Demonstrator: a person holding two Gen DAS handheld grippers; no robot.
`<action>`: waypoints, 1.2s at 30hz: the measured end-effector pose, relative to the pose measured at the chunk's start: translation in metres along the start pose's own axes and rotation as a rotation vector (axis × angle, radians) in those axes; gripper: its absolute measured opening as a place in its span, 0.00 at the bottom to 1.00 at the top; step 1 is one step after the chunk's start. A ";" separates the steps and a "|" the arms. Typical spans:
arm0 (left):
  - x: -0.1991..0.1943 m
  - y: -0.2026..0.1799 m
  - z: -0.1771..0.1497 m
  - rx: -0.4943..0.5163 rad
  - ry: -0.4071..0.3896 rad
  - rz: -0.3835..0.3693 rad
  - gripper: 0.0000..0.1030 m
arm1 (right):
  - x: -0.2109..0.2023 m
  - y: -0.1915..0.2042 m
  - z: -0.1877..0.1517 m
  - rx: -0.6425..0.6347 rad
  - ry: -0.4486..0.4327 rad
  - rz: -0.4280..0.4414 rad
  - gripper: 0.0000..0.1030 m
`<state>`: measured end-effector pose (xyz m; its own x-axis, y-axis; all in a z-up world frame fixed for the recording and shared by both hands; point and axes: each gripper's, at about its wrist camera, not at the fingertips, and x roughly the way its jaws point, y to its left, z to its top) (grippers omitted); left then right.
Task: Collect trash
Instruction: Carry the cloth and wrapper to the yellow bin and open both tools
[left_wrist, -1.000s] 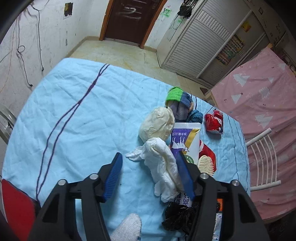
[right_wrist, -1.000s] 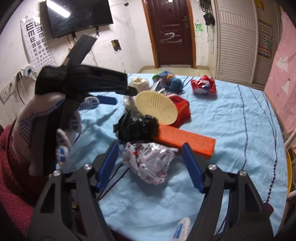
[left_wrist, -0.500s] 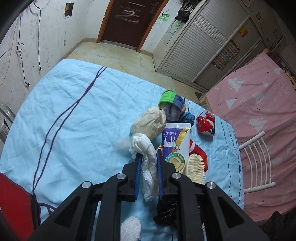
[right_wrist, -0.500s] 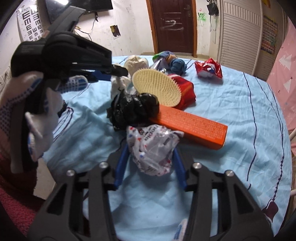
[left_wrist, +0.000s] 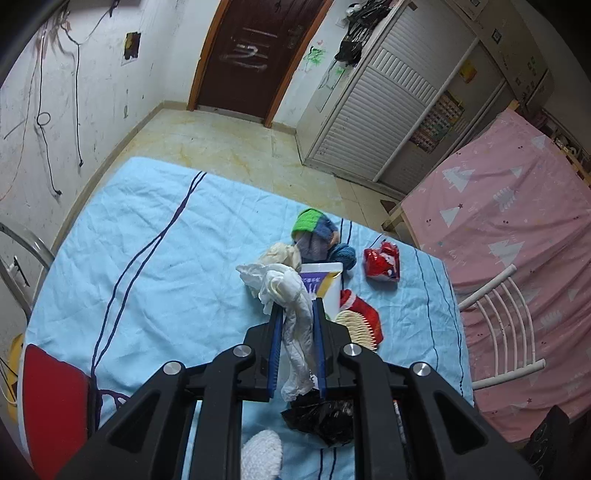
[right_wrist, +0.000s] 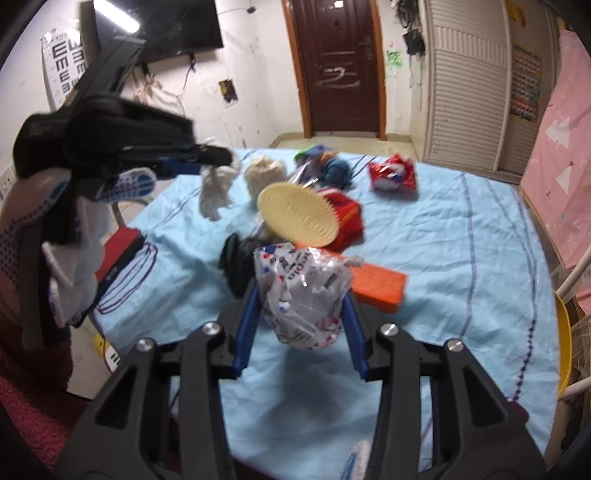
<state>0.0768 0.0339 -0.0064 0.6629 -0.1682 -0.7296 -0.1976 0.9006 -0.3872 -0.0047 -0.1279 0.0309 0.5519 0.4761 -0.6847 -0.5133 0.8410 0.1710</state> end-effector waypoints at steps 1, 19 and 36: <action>-0.003 -0.004 0.000 0.007 -0.008 0.000 0.06 | -0.003 -0.004 0.000 0.009 -0.010 -0.003 0.40; -0.022 -0.113 -0.014 0.213 -0.107 -0.124 0.06 | -0.056 -0.101 0.000 0.168 -0.197 -0.172 0.40; 0.034 -0.247 -0.041 0.408 -0.020 -0.274 0.06 | -0.079 -0.211 -0.032 0.331 -0.248 -0.363 0.40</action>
<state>0.1189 -0.2109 0.0415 0.6651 -0.4172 -0.6194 0.2826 0.9083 -0.3084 0.0393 -0.3511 0.0266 0.8137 0.1527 -0.5609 -0.0488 0.9794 0.1959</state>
